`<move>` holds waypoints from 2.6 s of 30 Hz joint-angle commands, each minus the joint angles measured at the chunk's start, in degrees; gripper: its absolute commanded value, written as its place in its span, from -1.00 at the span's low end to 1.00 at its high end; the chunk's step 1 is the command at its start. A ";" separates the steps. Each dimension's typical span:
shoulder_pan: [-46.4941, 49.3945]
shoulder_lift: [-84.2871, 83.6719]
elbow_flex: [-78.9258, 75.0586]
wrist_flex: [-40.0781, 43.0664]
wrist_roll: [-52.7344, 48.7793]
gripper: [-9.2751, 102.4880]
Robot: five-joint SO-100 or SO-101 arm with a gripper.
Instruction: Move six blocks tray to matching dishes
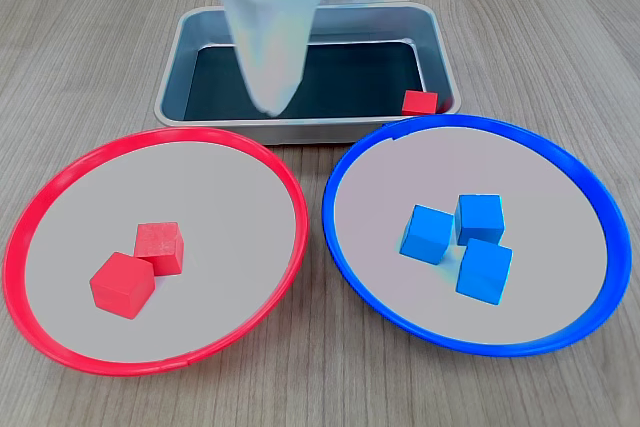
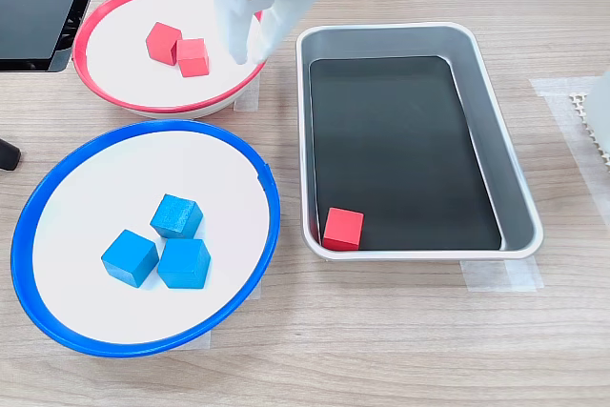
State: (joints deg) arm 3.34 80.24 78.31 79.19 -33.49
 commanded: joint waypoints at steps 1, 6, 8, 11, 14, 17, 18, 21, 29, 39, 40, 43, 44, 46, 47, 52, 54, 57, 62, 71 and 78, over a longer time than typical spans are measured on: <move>-5.54 5.98 2.20 11.69 6.33 -0.81; -12.39 9.93 9.84 12.30 22.06 -0.79; -13.97 9.84 11.16 12.22 29.09 -0.79; -15.47 7.65 12.22 11.69 41.57 -0.72; -15.29 5.62 11.60 12.04 48.43 -0.68; -14.94 4.48 10.72 13.01 53.96 -0.56; -14.85 4.13 10.90 12.48 55.11 -0.52; -15.56 3.08 11.51 9.05 56.69 -0.49; -17.84 -0.18 10.20 0.09 56.51 -0.55; -19.16 -4.48 9.40 -2.29 55.99 -0.58; -19.25 -4.83 9.23 -2.72 56.07 -0.58; -19.42 -6.24 8.53 -3.60 55.90 -0.65; -19.51 -6.59 8.35 -3.87 55.55 -0.68; -19.42 -7.21 8.00 -4.13 54.93 -0.72; -19.34 -7.38 7.91 -4.22 54.32 -0.76; -18.28 -4.39 9.05 1.32 46.85 -0.84; -15.91 1.23 9.32 10.99 37.97 -0.84; -8.09 4.22 0.00 21.18 29.00 -0.84; 2.72 -1.49 -15.56 13.18 21.45 -0.84; 6.50 -12.57 -16.70 -14.59 10.02 -0.73; 6.77 -9.58 -12.13 -15.82 6.15 -0.72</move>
State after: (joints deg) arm 9.40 66.88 64.86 64.16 -26.19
